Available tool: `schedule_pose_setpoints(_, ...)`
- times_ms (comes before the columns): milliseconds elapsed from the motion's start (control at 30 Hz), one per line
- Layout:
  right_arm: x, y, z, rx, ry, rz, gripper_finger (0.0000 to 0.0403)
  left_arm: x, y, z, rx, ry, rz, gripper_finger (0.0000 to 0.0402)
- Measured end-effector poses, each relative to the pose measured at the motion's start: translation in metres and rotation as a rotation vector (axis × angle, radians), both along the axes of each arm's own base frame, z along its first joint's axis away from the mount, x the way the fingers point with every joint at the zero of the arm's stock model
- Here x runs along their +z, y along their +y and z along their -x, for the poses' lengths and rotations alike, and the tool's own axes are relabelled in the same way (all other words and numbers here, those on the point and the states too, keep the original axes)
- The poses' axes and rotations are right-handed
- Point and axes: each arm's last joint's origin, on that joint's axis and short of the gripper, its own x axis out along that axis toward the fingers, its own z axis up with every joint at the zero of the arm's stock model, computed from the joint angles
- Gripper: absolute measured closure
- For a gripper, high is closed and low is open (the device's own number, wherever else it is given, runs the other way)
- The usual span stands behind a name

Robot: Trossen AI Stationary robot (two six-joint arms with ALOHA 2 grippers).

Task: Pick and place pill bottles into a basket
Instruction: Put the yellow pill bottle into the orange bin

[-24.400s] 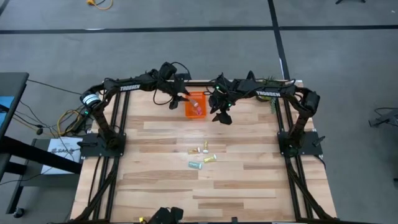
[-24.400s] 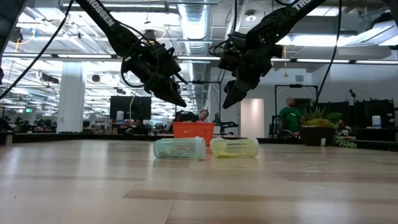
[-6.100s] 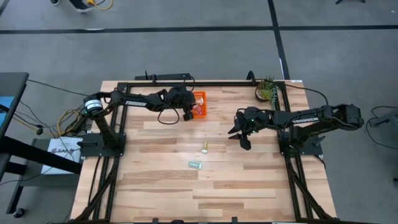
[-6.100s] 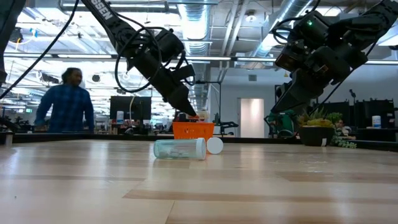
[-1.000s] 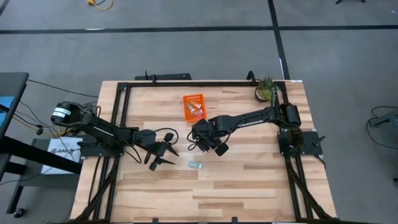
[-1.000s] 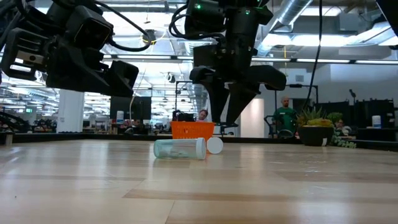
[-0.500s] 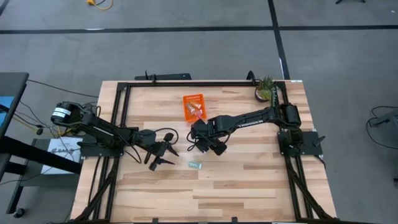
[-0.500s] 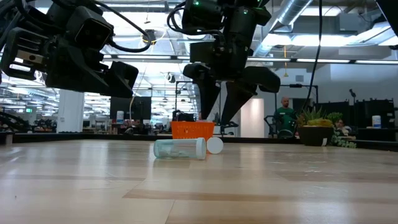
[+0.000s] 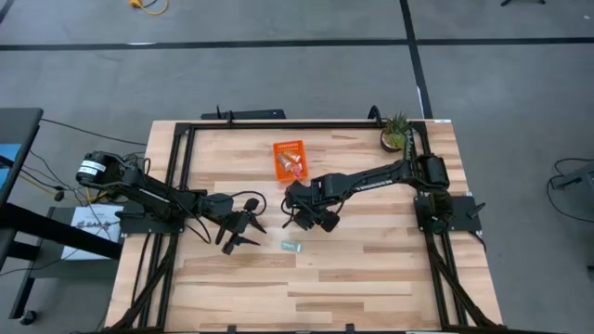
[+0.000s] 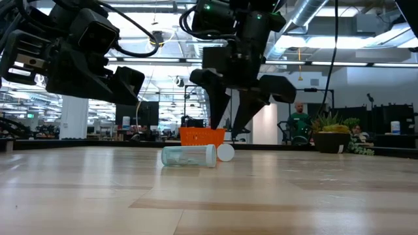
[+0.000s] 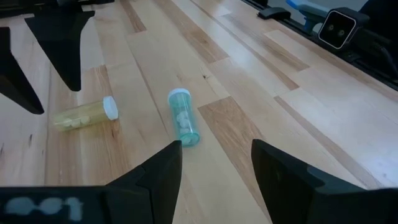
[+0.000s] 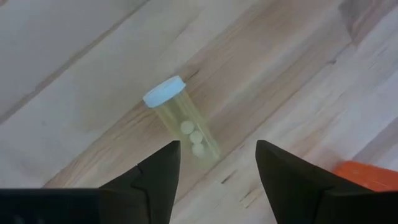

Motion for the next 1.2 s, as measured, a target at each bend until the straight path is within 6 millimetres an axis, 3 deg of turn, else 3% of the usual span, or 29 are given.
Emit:
schedule_pose_setpoints(333, -0.001, 0.0, 0.003, -0.001, 0.032, 0.001, 0.0203, 0.0, 0.0, 0.0, 0.007, 0.007, 0.015, 0.0218)
schedule_pose_setpoints(633, -0.015, -0.001, 0.006, 0.024, 0.02, 0.02, 0.0203, 0.0, -0.002, 0.0, -0.001, 0.009, 0.019, 0.0218)
schedule_pose_setpoints(1200, -0.014, -0.001, 0.003, 0.027, -0.014, -0.011, 0.0209, 0.0, -0.002, 0.0, 0.0, 0.006, 0.02, 0.0218)
